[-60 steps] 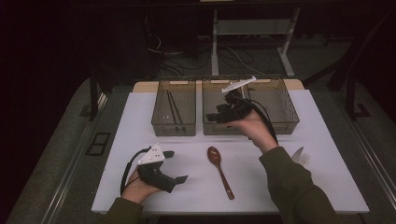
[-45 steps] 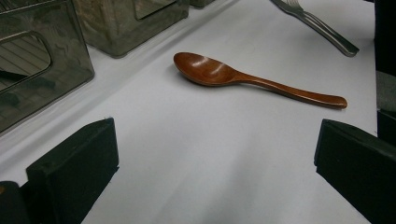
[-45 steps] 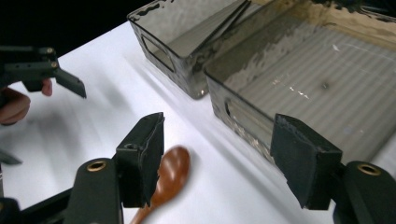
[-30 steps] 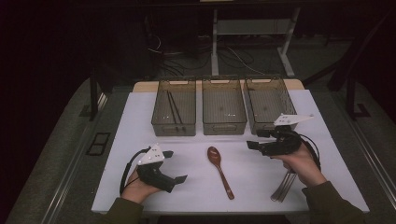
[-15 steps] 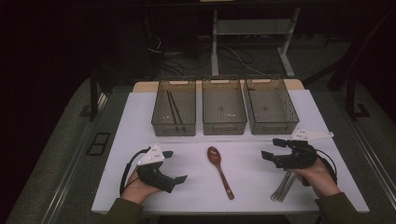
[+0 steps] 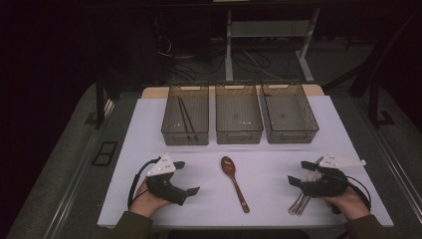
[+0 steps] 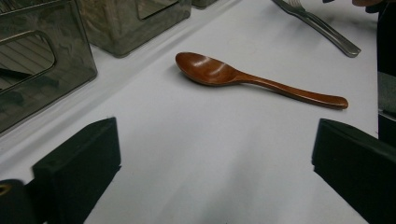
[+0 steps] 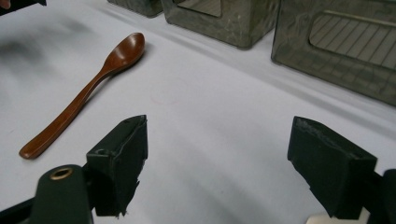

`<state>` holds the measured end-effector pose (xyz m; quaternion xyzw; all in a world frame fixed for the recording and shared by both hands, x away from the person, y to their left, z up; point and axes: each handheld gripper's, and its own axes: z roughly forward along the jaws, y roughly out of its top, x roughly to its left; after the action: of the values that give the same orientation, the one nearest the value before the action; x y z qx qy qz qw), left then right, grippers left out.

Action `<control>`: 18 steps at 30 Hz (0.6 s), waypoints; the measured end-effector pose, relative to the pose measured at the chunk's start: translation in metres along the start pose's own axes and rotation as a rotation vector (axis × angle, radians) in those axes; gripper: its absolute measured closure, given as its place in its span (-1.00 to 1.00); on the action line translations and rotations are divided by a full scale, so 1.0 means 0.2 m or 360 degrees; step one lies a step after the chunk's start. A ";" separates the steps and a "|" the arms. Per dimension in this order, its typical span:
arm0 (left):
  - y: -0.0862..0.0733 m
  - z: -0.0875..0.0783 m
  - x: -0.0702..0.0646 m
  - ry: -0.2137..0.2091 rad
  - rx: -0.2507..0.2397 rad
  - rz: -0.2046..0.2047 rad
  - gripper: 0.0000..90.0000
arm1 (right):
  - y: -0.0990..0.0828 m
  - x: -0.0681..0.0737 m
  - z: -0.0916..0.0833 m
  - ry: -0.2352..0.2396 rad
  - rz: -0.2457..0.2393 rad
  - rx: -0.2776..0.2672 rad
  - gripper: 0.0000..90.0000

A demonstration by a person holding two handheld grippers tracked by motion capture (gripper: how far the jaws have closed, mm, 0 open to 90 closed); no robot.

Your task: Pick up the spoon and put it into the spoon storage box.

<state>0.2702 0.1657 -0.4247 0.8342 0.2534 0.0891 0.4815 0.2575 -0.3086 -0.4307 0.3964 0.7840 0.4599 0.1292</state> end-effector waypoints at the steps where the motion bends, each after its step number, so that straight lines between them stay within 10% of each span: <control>1: 0.00 0.00 0.00 0.0001 0.0006 0.0006 -0.95 | -0.01 0.00 -0.01 0.0001 0.0010 -0.0001 -0.55; 18: 0.09 0.13 -0.05 -0.0077 0.0049 0.0124 -0.36 | -0.04 0.01 -0.02 -0.0001 0.0008 0.0011 -0.55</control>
<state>0.2777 0.1332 -0.4229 0.8527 0.2103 0.0836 0.4708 0.2499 -0.3120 -0.4336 0.3990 0.7846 0.4572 0.1269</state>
